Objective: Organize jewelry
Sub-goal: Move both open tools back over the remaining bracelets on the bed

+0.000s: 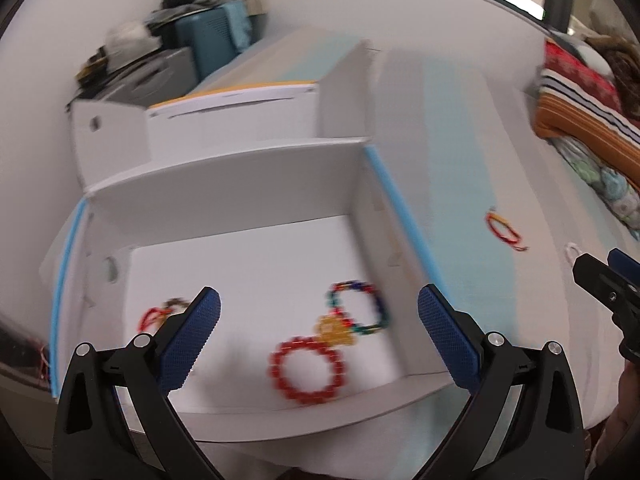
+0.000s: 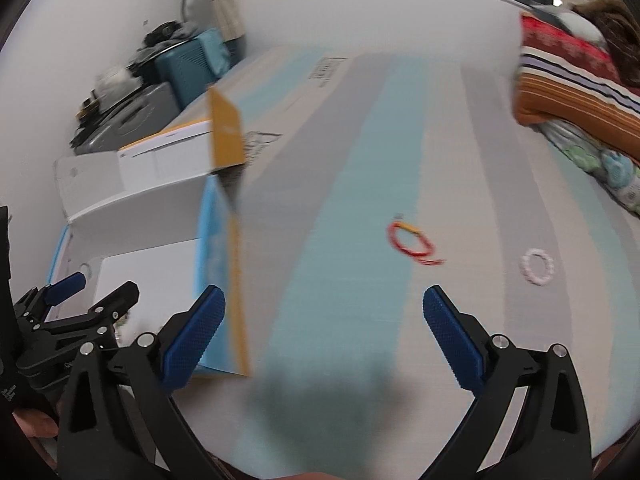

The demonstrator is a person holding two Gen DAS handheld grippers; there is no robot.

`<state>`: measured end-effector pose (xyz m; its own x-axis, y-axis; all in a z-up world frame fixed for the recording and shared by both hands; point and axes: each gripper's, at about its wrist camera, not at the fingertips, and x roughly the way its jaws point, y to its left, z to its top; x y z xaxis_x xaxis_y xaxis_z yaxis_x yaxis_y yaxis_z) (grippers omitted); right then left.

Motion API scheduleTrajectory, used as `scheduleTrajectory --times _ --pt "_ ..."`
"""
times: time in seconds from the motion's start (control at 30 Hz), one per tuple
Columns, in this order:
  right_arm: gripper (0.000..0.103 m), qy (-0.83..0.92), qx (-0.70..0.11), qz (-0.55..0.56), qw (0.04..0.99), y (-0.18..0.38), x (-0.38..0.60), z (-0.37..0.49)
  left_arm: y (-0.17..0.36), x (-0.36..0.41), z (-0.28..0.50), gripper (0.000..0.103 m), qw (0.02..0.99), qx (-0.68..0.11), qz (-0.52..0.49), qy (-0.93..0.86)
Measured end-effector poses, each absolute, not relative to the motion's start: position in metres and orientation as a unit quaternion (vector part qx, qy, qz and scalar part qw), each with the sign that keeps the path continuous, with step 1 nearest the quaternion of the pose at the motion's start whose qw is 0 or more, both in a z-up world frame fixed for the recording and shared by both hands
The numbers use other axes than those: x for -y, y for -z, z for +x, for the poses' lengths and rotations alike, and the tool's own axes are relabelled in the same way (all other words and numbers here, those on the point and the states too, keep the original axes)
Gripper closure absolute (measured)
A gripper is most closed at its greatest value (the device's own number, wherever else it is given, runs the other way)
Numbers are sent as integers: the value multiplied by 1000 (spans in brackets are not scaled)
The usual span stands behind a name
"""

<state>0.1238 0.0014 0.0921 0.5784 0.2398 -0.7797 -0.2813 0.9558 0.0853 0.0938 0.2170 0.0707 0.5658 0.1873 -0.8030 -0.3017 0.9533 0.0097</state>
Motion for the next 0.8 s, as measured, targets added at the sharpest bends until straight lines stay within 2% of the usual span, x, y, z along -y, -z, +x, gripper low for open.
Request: scheduleTrajectory --times 0.5,0.8 --pt "8 -54 -436 20 898 -89 160 155 -58 -83 161 6 889 -453 -37 -58" --pt "8 -8 -458 16 889 -71 226 193 -29 -46 217 6 884 -461 -48 -57"
